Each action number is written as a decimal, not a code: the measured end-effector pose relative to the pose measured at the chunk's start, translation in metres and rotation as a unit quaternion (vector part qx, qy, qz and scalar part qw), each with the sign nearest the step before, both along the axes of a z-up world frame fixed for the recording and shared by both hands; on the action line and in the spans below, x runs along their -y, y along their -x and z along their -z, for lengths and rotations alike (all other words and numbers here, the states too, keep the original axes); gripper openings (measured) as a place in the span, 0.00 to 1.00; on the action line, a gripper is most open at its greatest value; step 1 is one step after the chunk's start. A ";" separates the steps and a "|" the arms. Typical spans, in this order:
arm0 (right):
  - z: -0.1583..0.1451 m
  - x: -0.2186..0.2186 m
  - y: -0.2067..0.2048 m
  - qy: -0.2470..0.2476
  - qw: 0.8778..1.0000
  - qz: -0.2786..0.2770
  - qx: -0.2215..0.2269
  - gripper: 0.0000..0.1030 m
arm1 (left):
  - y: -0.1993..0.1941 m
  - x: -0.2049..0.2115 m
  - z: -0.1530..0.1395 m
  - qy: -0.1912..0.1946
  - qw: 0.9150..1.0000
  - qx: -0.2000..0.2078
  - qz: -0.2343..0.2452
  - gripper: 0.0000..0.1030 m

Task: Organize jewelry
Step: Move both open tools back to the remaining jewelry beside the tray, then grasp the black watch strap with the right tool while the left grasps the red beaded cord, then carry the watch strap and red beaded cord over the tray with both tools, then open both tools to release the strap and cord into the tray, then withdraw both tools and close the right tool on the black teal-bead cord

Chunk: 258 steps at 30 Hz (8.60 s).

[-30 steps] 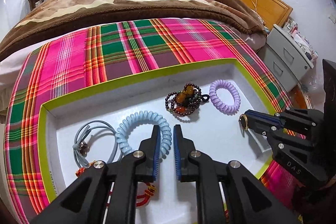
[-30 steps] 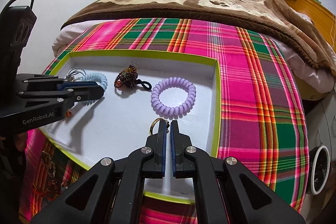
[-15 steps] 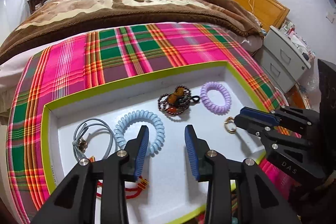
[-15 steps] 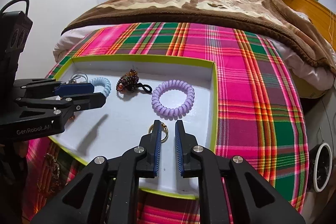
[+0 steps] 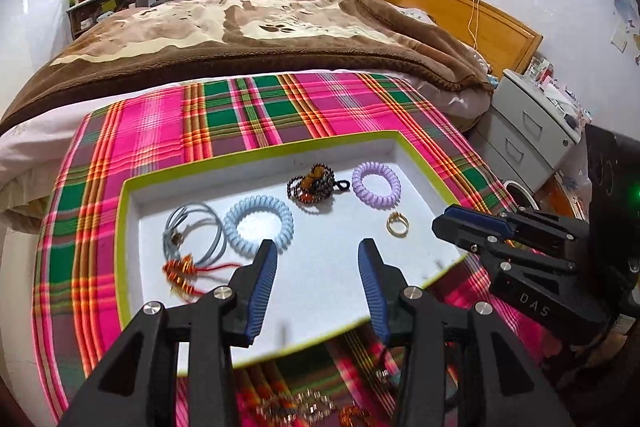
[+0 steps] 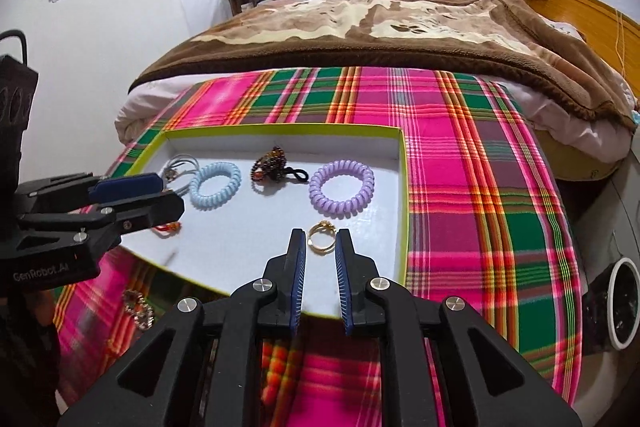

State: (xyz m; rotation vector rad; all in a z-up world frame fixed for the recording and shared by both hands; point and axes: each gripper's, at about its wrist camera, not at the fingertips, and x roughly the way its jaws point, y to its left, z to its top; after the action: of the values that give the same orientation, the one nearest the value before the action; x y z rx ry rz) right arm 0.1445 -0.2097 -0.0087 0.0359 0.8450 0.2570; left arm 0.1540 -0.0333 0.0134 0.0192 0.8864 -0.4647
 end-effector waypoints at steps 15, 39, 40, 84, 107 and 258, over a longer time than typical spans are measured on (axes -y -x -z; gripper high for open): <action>-0.007 0.002 0.056 -0.035 0.999 -0.022 0.020 0.48 | 0.058 -0.039 -0.003 0.048 0.998 0.016 -0.044 0.49; 0.038 -0.027 0.078 0.024 0.995 -0.092 -0.036 0.28 | 0.101 -0.077 0.033 0.064 0.994 -0.020 -0.085 0.49; 0.038 -0.027 0.078 0.025 0.995 -0.090 -0.036 0.26 | 0.102 -0.079 0.033 0.066 0.994 -0.021 -0.084 0.49; 0.020 0.017 0.120 -0.029 0.997 -0.066 -0.020 0.15 | 0.109 0.008 0.054 -0.068 0.998 0.004 -0.008 0.34; 0.013 0.017 0.121 -0.036 0.998 -0.058 -0.006 0.15 | 0.119 -0.009 0.031 -0.039 0.999 0.030 -0.018 0.12; 0.026 -0.060 0.075 -0.017 0.992 -0.121 -0.016 0.38 | 0.099 -0.099 0.021 0.073 0.987 0.020 -0.142 0.54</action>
State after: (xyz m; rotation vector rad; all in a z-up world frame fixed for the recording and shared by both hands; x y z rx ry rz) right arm 0.0693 -0.1493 -0.0346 -0.0315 0.8767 0.5005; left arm 0.0548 0.0654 -0.0078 -0.2290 0.7985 -0.2594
